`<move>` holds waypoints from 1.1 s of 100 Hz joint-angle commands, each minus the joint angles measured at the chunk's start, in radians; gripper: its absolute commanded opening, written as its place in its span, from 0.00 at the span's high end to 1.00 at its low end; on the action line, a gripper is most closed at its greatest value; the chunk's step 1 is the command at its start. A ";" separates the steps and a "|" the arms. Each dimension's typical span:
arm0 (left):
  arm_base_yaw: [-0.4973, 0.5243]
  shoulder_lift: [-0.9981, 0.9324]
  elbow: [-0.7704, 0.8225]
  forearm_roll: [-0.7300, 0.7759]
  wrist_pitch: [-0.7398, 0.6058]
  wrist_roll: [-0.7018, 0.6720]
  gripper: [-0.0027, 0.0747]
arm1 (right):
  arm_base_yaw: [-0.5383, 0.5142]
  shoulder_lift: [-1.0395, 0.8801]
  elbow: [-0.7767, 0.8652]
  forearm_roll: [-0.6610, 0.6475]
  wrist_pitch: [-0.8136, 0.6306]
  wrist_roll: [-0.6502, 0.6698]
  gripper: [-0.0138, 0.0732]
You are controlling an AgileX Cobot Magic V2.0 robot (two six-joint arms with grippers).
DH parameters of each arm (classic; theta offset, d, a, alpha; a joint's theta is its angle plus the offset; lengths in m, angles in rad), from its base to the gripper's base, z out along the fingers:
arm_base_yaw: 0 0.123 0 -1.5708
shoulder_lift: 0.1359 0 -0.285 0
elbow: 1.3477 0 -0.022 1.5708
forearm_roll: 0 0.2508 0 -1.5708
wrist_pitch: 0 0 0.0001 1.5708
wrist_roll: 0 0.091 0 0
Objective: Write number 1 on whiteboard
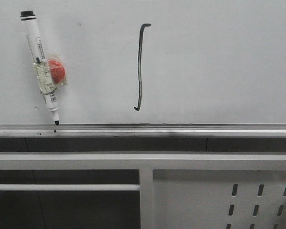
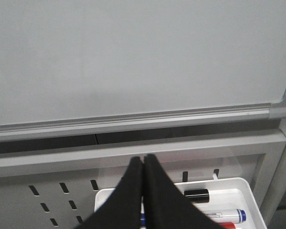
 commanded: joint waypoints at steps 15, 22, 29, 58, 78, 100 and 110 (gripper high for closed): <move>0.000 -0.021 0.035 -0.022 -0.052 -0.004 0.99 | -0.007 -0.018 0.014 -0.043 -0.028 -0.061 0.90; 0.000 -0.021 0.035 -0.022 -0.052 -0.004 0.99 | -0.007 -0.018 0.014 0.038 -0.032 -0.156 0.90; 0.000 -0.021 0.035 -0.022 -0.052 -0.004 0.99 | -0.007 -0.018 0.014 0.072 -0.035 -0.195 0.90; 0.000 -0.021 0.035 -0.022 -0.052 -0.004 0.99 | -0.007 -0.018 0.014 0.070 -0.013 -0.195 0.90; 0.000 -0.021 0.035 -0.022 -0.052 -0.004 0.99 | -0.007 -0.018 0.014 0.070 -0.013 -0.195 0.90; 0.000 -0.021 0.035 -0.022 -0.052 -0.004 0.99 | -0.007 -0.018 0.014 0.070 -0.013 -0.195 0.90; 0.000 -0.021 0.035 -0.022 -0.052 -0.004 0.99 | -0.007 -0.018 0.014 0.070 -0.013 -0.195 0.90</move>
